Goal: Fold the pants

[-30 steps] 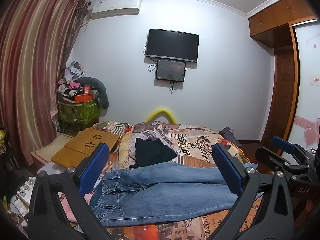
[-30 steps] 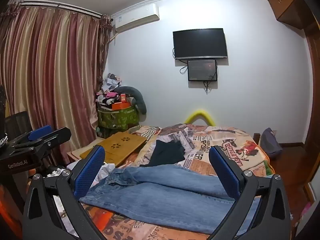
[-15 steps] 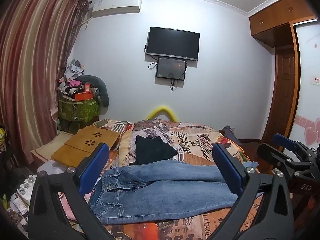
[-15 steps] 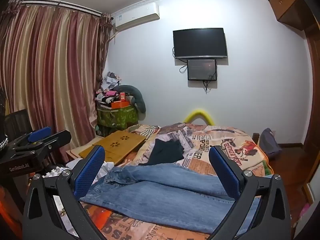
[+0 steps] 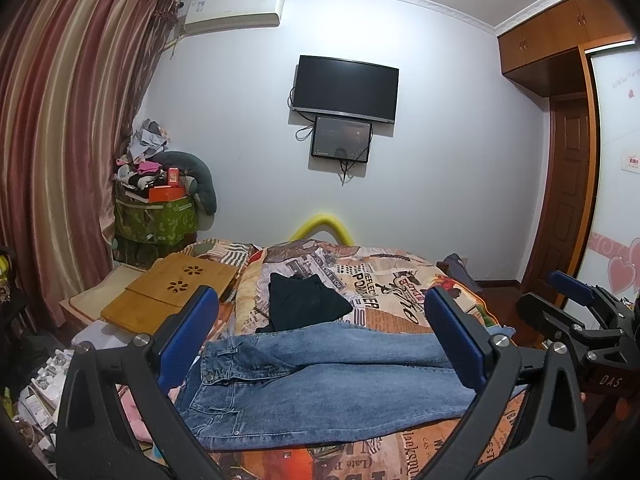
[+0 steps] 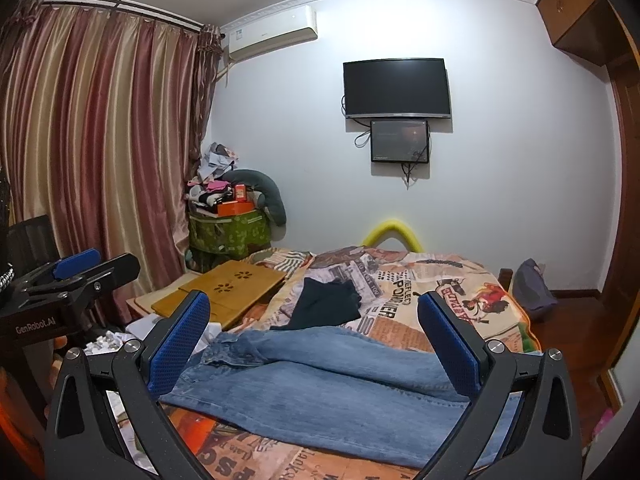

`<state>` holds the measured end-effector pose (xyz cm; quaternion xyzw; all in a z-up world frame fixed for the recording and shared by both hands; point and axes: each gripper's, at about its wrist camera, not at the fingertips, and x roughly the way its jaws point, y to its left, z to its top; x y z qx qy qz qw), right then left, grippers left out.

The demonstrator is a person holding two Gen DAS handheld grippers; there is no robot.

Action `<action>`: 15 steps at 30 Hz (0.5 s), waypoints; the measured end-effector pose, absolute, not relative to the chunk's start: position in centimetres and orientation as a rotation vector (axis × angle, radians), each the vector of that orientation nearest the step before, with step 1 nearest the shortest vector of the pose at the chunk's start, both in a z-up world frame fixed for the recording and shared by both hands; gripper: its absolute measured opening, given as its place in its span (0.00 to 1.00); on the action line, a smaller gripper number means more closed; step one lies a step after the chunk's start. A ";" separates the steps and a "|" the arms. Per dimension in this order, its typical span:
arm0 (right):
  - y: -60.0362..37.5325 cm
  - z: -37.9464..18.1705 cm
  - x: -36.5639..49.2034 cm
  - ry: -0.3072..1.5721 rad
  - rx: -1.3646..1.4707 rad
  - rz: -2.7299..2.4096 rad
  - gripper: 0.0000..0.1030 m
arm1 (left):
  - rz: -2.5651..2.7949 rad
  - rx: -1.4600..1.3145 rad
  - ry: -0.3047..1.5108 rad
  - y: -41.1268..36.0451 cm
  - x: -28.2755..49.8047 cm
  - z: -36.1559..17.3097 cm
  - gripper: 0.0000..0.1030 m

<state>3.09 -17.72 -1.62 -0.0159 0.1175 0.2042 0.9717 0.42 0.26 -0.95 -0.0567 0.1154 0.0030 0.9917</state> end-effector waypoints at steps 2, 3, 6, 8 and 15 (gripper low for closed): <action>-17.8 -1.6 3.1 0.238 -0.029 0.412 1.00 | 0.004 -0.116 0.232 0.3 0.4 -0.9 1.00; -17.8 -1.6 3.1 0.238 -0.028 0.411 1.00 | 0.002 -0.117 0.232 0.2 0.3 -1.0 1.00; -17.8 -1.7 3.2 0.238 -0.029 0.409 1.00 | 0.001 -0.119 0.233 0.2 0.3 -1.0 1.00; -17.9 -1.7 3.2 0.238 -0.029 0.409 1.00 | -0.001 -0.121 0.234 0.1 0.4 -1.0 1.00; -17.9 -1.7 3.2 0.237 -0.028 0.410 1.00 | -0.006 -0.121 0.237 0.0 0.4 -0.7 1.00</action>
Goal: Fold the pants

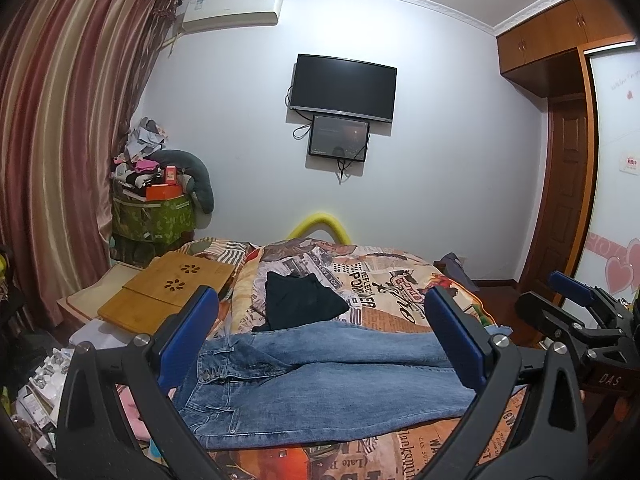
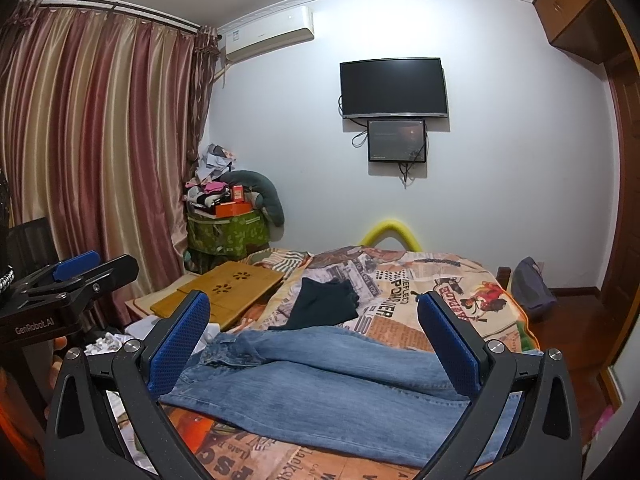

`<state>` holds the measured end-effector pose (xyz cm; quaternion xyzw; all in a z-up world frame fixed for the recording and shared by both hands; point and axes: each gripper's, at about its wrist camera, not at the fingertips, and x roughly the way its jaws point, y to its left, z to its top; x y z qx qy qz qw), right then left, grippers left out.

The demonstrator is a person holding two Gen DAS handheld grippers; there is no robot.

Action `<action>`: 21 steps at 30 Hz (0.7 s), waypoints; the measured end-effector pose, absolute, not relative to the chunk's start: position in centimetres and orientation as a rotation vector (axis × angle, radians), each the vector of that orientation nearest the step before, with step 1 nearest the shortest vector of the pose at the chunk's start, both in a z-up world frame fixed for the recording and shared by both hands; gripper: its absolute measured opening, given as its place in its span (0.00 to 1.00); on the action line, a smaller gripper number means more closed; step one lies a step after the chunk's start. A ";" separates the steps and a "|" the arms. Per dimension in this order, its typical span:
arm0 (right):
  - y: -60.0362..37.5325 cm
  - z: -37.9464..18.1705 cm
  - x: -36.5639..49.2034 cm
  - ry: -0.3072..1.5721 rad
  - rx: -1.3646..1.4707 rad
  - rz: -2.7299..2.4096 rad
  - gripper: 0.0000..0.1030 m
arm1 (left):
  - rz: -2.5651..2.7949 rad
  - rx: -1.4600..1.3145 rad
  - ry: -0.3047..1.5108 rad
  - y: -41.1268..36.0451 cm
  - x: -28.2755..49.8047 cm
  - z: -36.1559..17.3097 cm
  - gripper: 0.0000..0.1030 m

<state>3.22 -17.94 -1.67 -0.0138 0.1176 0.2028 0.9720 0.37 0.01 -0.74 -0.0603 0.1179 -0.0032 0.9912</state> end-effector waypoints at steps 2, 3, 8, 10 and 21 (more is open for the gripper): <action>-18.0 -1.7 3.2 0.237 -0.027 0.411 1.00 | -0.007 -0.123 0.237 -0.1 0.4 -0.8 1.00; -18.0 -1.7 3.2 0.237 -0.027 0.410 1.00 | -0.008 -0.124 0.237 0.0 0.4 -0.7 1.00; -18.2 -1.6 3.2 0.238 -0.024 0.406 1.00 | -0.008 -0.124 0.238 0.0 0.4 -0.7 1.00; -18.4 -1.6 3.2 0.238 -0.021 0.406 1.00 | -0.009 -0.125 0.238 0.1 0.3 -0.7 1.00; -18.7 -1.5 3.2 0.238 -0.021 0.404 1.00 | -0.014 -0.125 0.240 -0.1 0.3 -0.5 1.00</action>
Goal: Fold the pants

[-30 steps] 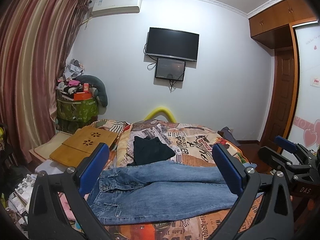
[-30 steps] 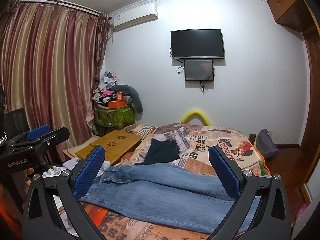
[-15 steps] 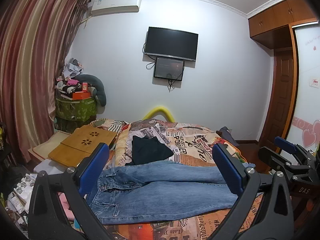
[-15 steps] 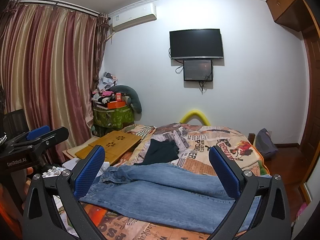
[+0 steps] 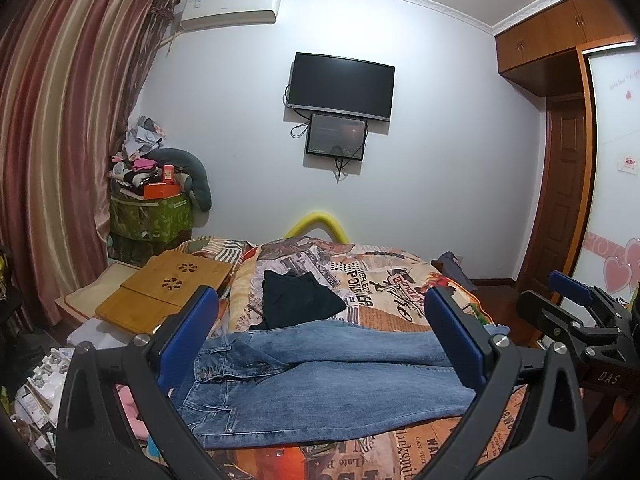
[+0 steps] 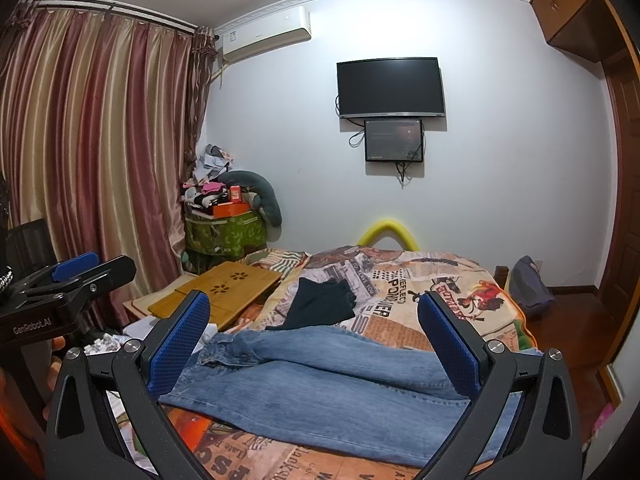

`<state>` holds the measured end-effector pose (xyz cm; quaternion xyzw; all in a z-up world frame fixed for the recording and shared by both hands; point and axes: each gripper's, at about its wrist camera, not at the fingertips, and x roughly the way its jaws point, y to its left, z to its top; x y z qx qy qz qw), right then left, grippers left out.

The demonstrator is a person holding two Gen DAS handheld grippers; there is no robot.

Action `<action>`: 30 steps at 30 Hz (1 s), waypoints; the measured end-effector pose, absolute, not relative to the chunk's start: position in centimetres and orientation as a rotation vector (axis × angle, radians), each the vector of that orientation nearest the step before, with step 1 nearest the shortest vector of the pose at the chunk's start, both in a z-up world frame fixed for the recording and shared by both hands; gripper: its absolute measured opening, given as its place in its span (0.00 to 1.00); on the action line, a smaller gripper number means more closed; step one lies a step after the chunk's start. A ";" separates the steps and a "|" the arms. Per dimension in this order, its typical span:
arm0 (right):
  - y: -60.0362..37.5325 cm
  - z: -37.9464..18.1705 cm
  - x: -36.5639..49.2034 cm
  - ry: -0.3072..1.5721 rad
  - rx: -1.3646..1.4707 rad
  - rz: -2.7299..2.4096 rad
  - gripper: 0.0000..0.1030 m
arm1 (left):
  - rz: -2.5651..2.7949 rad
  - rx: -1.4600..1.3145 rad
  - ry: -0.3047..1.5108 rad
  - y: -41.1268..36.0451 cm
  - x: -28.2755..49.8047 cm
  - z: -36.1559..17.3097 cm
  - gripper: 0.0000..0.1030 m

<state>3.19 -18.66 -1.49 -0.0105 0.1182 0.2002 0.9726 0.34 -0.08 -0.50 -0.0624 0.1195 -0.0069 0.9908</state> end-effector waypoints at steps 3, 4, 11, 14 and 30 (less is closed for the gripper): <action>-18.6 -1.5 3.2 0.239 -0.021 0.403 1.00 | -0.012 -0.125 0.239 -0.1 0.4 -0.5 1.00; -18.6 -1.6 3.2 0.239 -0.020 0.403 1.00 | -0.011 -0.125 0.239 -0.1 0.4 -0.5 1.00; -18.8 -1.6 3.4 0.240 -0.020 0.400 1.00 | -0.013 -0.125 0.242 -0.1 0.3 -0.6 1.00; -19.0 -1.7 3.9 0.250 -0.015 0.400 1.00 | -0.012 -0.123 0.242 -0.1 0.4 -0.7 1.00; -19.1 -5.6 12.8 0.362 -0.057 0.367 1.00 | 0.041 -0.108 0.415 3.4 10.6 -4.5 1.00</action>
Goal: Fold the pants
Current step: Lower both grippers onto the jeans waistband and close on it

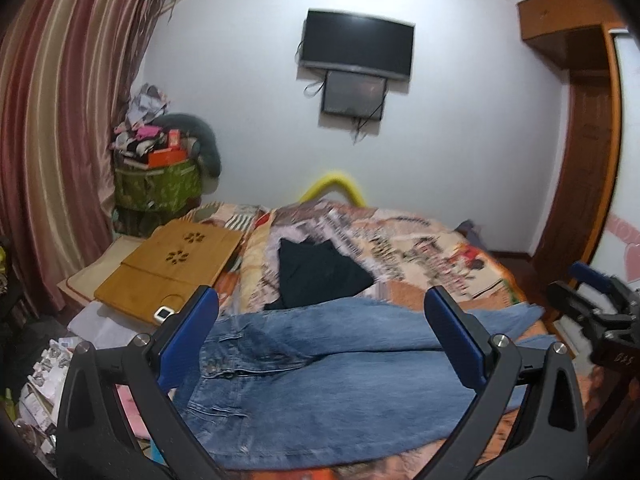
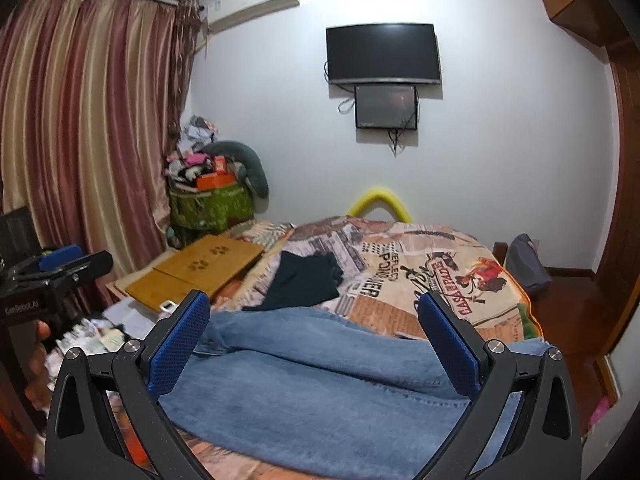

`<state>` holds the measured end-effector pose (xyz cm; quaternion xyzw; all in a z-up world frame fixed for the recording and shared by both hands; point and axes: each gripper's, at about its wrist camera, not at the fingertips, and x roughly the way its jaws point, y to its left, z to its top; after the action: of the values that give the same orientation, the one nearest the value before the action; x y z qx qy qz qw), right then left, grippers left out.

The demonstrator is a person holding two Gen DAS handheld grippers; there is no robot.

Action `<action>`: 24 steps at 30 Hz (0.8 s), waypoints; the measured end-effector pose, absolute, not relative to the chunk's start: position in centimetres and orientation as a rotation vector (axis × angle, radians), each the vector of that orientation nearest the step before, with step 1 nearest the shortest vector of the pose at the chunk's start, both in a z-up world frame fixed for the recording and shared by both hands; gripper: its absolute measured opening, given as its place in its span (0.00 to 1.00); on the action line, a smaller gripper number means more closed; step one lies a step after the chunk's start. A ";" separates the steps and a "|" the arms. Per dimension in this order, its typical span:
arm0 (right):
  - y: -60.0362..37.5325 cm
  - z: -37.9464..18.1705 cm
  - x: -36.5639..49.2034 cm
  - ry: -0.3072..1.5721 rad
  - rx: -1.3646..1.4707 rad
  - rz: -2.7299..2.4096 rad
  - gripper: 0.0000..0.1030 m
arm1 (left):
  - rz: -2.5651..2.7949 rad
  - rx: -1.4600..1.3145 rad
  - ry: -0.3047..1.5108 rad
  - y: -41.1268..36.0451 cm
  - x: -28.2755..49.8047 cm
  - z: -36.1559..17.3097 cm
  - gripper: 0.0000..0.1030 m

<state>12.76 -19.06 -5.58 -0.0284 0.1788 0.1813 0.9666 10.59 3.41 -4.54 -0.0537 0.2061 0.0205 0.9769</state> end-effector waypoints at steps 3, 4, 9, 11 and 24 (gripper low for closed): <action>-19.0 -6.8 15.0 0.383 -0.083 0.351 1.00 | 0.059 -0.092 0.472 4.8 14.0 -6.2 1.00; -19.0 -7.3 15.9 0.395 -0.091 0.349 1.00 | 0.067 -0.082 0.490 5.1 15.1 -6.7 1.00; -19.2 -10.1 21.1 0.497 -0.119 0.364 1.00 | 0.086 -0.064 0.649 8.2 22.2 -10.3 1.00; -19.2 -11.1 22.8 0.538 -0.127 0.372 1.00 | 0.089 -0.077 0.702 9.5 24.5 -11.9 1.00; -19.1 -18.7 34.0 0.876 -0.166 0.491 0.99 | 0.142 -0.178 1.096 18.3 37.2 -24.7 0.90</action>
<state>34.01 -19.08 -18.71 -0.0793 0.4194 0.2351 0.8732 37.19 18.26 -24.69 -0.0844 0.5200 0.0671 0.8473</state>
